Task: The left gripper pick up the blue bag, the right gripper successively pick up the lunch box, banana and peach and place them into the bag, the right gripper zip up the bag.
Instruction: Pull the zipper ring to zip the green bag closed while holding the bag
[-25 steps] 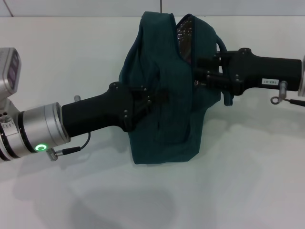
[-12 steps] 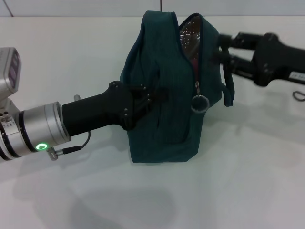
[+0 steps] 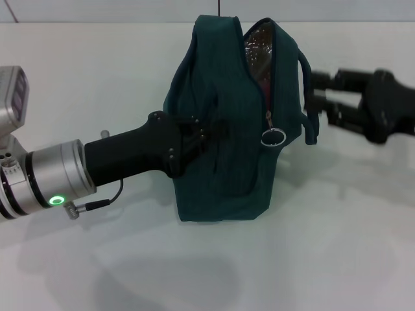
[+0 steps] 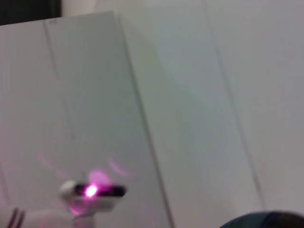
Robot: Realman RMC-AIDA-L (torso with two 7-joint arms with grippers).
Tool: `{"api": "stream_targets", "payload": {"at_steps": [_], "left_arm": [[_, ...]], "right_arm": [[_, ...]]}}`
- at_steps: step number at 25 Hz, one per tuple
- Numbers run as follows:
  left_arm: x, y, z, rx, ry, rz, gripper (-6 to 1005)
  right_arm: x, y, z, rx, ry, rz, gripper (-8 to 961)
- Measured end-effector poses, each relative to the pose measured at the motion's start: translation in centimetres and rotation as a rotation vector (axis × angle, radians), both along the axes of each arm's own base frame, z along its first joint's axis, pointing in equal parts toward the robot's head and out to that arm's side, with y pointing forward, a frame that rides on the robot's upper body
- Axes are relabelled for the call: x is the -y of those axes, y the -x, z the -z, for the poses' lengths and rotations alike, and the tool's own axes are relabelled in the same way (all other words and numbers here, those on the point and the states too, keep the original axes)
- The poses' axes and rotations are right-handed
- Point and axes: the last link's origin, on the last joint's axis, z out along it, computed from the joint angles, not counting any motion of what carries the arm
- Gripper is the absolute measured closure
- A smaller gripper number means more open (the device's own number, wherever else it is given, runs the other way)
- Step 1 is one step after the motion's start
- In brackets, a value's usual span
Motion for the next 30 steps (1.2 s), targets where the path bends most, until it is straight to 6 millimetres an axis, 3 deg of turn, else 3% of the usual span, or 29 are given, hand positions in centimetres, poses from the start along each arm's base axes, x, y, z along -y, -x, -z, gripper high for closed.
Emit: {"api": "stream_targets", "payload": {"at_steps": [9, 30], "left_arm": [[0.0, 0.1, 0.1, 0.000, -0.001, -0.010, 954], [-0.3, -0.1, 0.0, 0.004, -0.010, -0.013, 953]], "right_arm": [[1.9, -1.2, 2.2, 0.068, 0.061, -0.022, 549], [0.5, -0.8, 3.7, 0.097, 0.057, 0.002, 550]]}}
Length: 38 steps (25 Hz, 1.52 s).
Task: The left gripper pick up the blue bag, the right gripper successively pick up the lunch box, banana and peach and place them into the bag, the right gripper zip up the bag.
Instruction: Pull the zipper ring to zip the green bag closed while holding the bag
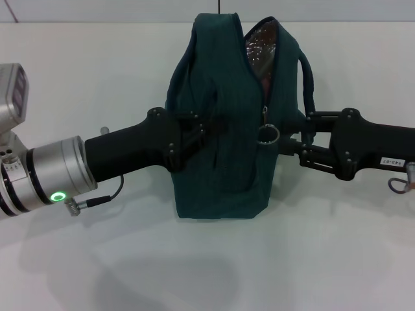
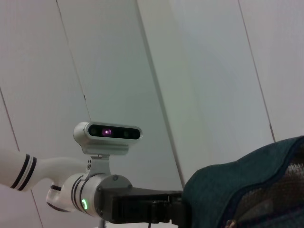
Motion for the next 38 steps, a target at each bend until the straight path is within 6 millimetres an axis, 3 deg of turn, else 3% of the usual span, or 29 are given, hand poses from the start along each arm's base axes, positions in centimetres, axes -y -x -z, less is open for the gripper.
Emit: {"api": "stream_targets", "payload": {"at_steps": [38], "left_arm": [[-0.2, 0.0, 0.1, -0.009, -0.006, -0.007, 953]], "right_arm": [[-1.0, 1.2, 2.1, 0.030, 0.039, 0.006, 551]]}}
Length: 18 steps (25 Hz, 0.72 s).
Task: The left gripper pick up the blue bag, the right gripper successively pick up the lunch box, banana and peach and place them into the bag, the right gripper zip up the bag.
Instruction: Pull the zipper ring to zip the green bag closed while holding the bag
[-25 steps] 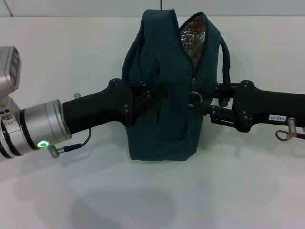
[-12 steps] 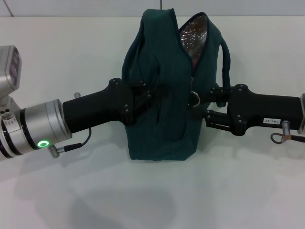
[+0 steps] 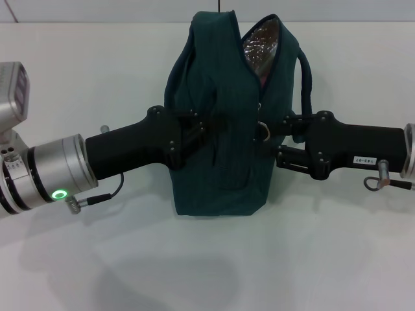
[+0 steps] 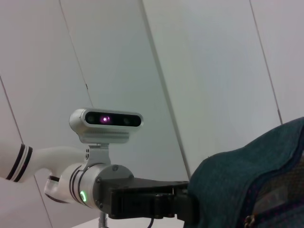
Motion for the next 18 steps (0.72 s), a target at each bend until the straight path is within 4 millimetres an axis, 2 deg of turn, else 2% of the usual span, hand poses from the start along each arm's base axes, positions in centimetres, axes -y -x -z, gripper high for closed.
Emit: {"api": "stream_targets", "payload": {"at_steps": [3, 11, 18], "left_arm": [[0.00, 0.00, 0.00, 0.000, 0.000, 0.000, 953], [0.02, 0.01, 0.02, -0.001, 0.002, 0.000, 954], [0.08, 0.04, 0.01, 0.000, 0.002, 0.000, 954]], "right_arm": [[-0.11, 0.00, 0.07, 0.002, -0.002, 0.005, 551], [-0.41, 0.10, 0.50, 0.003, 0.010, 0.024, 756], [-0.57, 0.18, 0.34, -0.013, -0.003, 0.032, 762]]}}
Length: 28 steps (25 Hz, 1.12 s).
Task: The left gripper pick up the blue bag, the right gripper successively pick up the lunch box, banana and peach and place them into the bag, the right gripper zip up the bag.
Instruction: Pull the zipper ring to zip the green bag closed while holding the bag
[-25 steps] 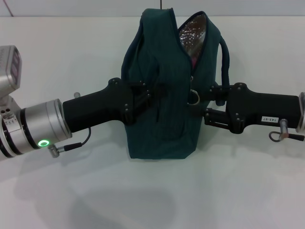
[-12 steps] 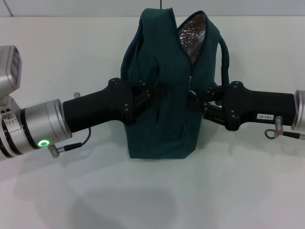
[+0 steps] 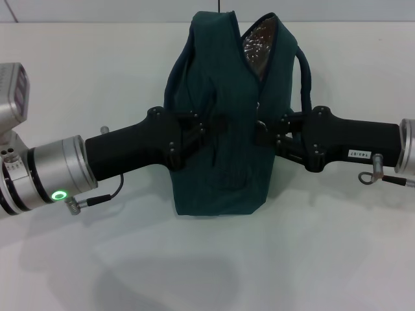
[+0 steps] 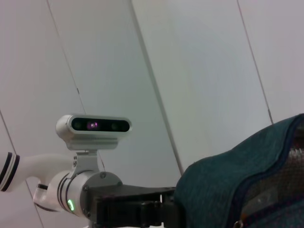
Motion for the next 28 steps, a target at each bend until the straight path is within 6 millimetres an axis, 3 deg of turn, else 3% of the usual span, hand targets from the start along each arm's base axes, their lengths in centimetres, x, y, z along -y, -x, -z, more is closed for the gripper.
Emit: {"api": "stream_targets", "payload": {"at_steps": [17, 28], "left_arm": [[0.0, 0.0, 0.0, 0.000, 0.000, -0.001, 954], [0.3, 0.4, -0.1, 0.000, -0.001, -0.012, 954]], "right_arm": [[0.0, 0.1, 0.2, 0.015, -0.010, -0.021, 926], [1.0, -1.1, -3.4, -0.059, -0.086, -0.037, 946]]}}
